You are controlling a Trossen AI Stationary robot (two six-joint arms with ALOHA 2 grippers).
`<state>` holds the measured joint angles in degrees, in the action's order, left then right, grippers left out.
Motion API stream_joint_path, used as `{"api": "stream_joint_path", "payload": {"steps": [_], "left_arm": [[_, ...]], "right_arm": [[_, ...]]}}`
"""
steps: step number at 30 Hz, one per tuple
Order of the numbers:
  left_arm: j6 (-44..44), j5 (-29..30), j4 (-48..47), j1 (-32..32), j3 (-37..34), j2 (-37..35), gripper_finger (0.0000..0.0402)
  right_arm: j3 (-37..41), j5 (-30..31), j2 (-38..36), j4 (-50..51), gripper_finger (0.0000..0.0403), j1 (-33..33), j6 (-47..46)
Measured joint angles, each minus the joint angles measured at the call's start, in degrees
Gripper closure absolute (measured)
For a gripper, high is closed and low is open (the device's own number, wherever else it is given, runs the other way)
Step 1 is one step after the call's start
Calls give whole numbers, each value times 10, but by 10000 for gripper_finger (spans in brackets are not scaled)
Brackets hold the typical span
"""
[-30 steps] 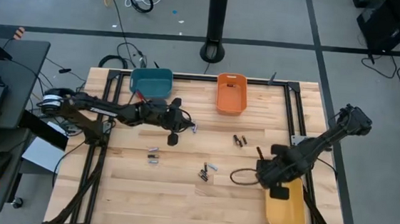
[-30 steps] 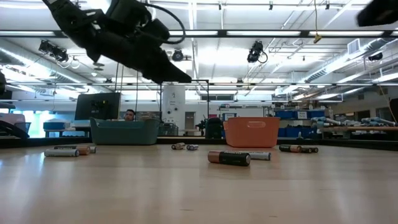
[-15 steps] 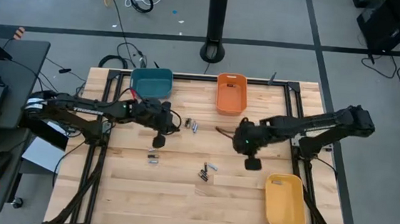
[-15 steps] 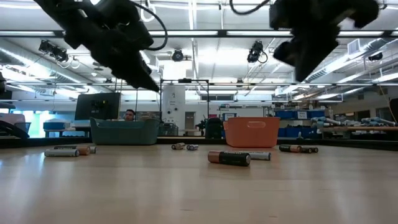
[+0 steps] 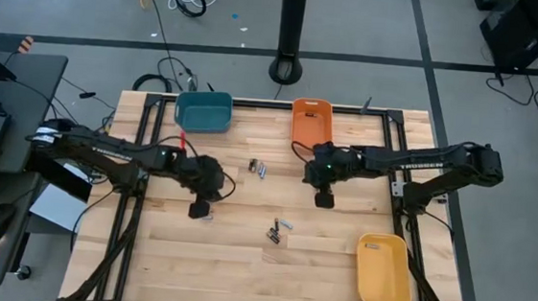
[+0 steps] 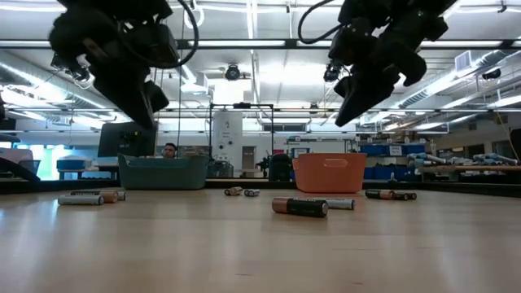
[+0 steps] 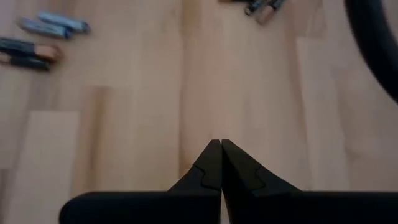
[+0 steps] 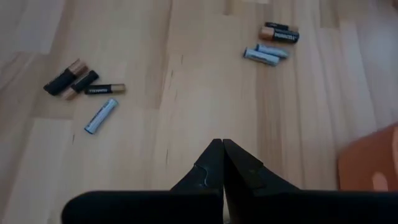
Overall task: Sort batteries
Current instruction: Put the big black battery into the blue bin
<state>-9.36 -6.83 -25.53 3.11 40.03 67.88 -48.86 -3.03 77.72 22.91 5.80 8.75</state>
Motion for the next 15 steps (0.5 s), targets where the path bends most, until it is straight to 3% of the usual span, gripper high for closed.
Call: {"api": "stream_joint_path", "payload": {"steps": [10, 15], "left_arm": [[-135, 19, -80, 55, 1, 0, 373], [-142, 50, -90, 66, 1, 0, 344]], "right_arm": [[7, 0, 0, -37, 393, 0, 64], [7, 0, 0, -40, 393, 3, 102]]}}
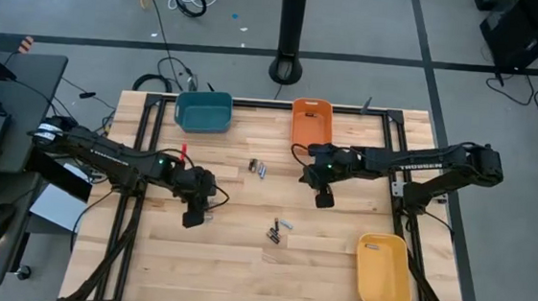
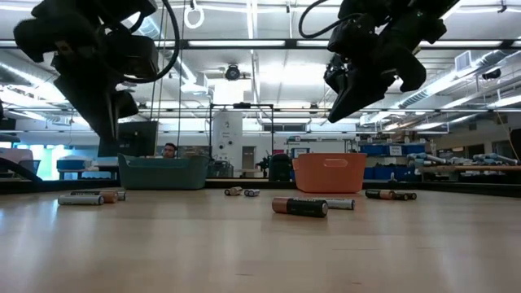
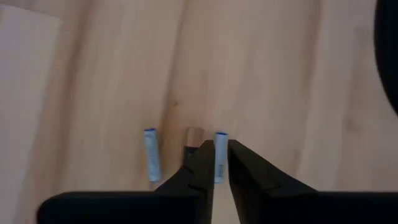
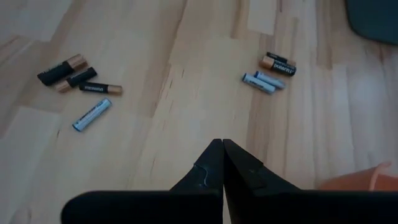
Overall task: Sort batteries
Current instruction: Put the big black battery into the blue bin
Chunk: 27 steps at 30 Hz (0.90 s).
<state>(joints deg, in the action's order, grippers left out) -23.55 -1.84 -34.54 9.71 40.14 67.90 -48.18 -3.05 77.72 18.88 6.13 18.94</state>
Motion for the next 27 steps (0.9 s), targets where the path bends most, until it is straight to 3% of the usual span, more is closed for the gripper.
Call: {"api": "stream_joint_path", "payload": {"steps": [5, 12, 27], "left_arm": [[5, 24, 1, 6, 0, 5, 304], [6, -7, 0, 6, 0, 47, 264], [-22, -9, -12, 4, 12, 131, 259]], "right_arm": [[0, 0, 0, -4, 393, 17, 20], [0, -11, 0, -4, 393, 41, 18], [0, -15, 0, -9, 393, 42, 16]]}}
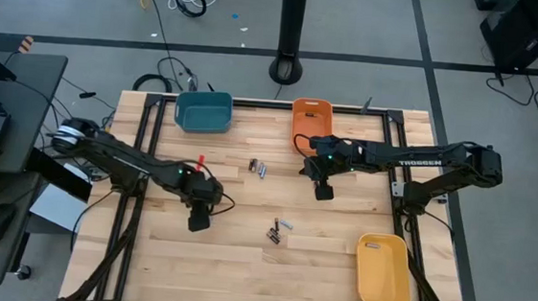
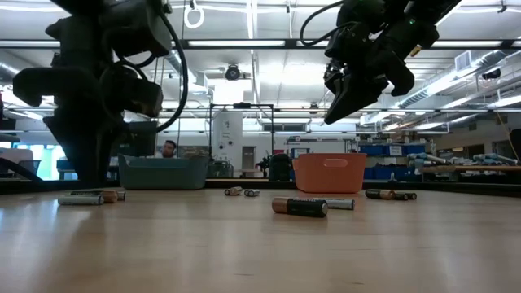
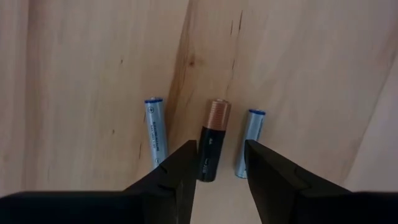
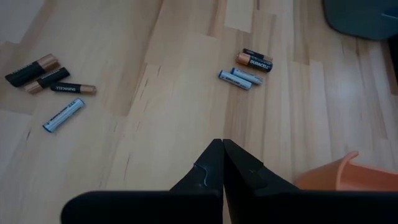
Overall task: Sort batteries
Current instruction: Put the big black battery into the blue bin
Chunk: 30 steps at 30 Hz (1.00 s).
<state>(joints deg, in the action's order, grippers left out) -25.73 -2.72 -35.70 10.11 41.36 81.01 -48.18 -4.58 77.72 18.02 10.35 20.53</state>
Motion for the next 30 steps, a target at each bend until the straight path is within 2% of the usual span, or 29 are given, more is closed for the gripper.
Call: {"api": "stream_joint_path", "payload": {"steps": [8, 22, 26, 30], "left_arm": [[5, 2, 10, 0, 0, 3, 259], [30, 4, 26, 0, 3, 58, 260], [31, 8, 26, 0, 2, 58, 276], [42, 12, 26, -1, 2, 58, 313]], "right_arm": [[0, 0, 0, -5, 393, 0, 1], [0, 0, 0, -4, 393, 0, 1], [0, 0, 0, -6, 393, 0, 2], [0, 0, 0, -9, 393, 0, 2]]}}
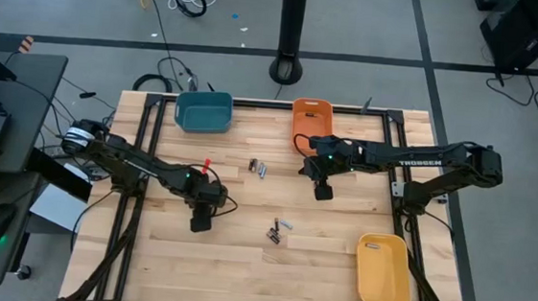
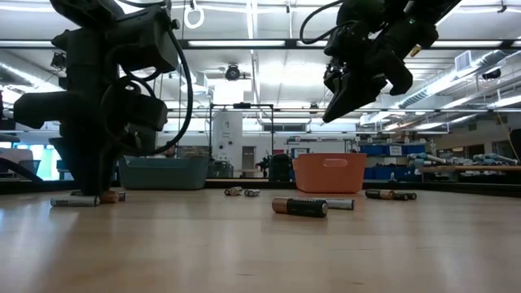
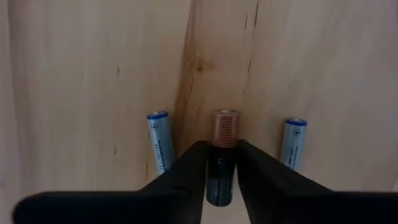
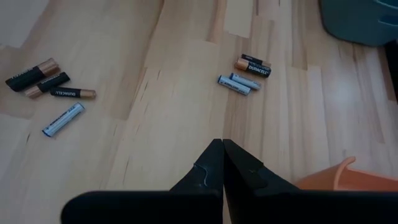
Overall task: Sort batteries
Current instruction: Put the big black battery into the blue bin
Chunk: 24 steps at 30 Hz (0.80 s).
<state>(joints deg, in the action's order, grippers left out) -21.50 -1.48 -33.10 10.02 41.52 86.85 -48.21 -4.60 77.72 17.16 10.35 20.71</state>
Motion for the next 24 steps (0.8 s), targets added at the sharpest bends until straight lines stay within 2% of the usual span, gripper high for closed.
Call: {"api": "stream_joint_path", "payload": {"steps": [5, 12, 24], "left_arm": [[14, 1, 1, 0, -1, 0, 353], [18, -1, -5, 0, 7, 1, 353], [32, -7, -40, -10, 69, 3, 353]], "right_arm": [[0, 0, 0, 0, 393, 0, 0], [0, 0, 0, 0, 393, 0, 0], [0, 0, 0, 0, 393, 0, 0]]}}
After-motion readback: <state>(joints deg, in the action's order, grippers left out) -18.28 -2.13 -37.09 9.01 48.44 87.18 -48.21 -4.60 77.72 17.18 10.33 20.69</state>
